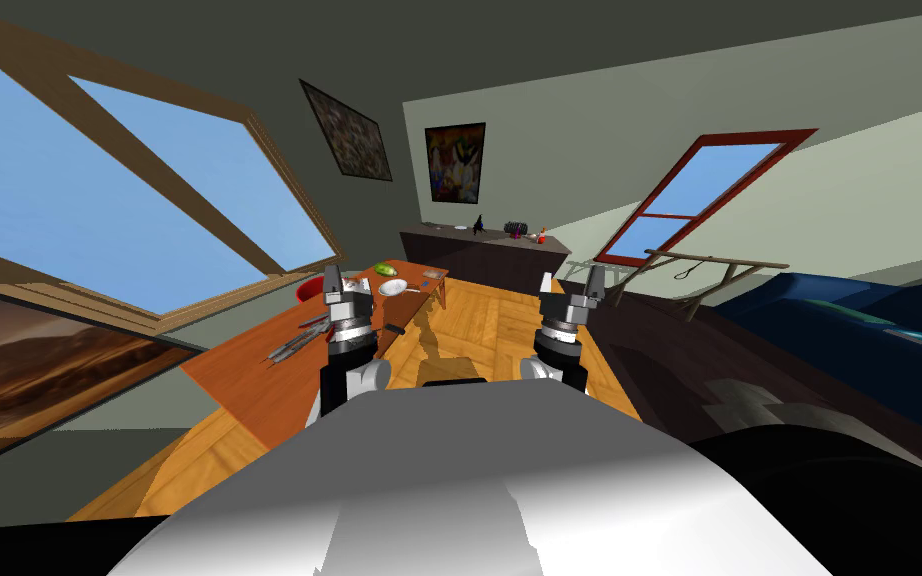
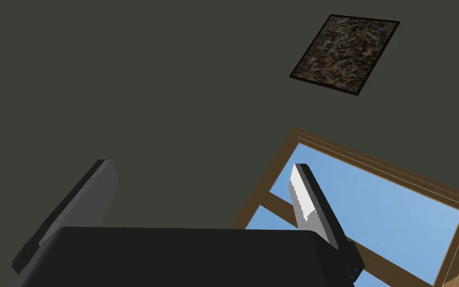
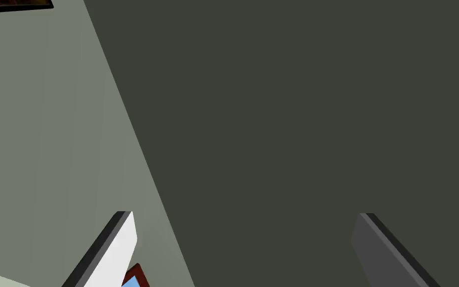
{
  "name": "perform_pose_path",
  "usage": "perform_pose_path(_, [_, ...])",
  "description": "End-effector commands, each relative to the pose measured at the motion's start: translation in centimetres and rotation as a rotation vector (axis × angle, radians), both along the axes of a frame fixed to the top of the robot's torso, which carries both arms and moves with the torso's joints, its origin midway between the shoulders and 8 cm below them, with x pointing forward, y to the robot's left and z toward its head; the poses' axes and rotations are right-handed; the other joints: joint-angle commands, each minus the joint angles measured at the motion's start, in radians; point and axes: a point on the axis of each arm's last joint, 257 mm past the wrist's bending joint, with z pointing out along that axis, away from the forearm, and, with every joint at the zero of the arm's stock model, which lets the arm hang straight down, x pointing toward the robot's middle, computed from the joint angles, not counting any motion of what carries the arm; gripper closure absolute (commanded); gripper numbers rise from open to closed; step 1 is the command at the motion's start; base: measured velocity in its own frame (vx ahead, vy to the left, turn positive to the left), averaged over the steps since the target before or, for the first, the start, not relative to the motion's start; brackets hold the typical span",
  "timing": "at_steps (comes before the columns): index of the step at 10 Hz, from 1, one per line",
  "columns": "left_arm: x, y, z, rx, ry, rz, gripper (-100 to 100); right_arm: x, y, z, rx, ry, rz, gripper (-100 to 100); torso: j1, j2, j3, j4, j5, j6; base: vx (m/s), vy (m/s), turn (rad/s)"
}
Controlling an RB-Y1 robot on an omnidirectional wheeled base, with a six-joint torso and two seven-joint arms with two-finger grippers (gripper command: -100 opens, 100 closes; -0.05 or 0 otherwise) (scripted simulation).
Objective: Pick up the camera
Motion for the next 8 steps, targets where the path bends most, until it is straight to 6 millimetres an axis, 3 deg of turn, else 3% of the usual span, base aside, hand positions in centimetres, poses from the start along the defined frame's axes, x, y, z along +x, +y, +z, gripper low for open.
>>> perform_pose_path(1, [0.7, -0.3, -0.8, 0.036, 0.027, -0.018, -100, 0.0, 0.0, 0.0, 0.0, 0.0, 0.0, 0, 0.0, 0.0, 0.0, 0.0, 0.0, 0.0, 0.0, 0.0, 0.0])
perform_pose_path(8, [6.2, 0.8, -8.1, 0.127, 0.236, -0.047, -100, 0.0, 0.0, 0.0, 0.0, 0.0, 0.0, 0, 0.001, 0.001, 0.001, 0.0, 0.0, 0.0, -0.022, 0.009, 0.006])
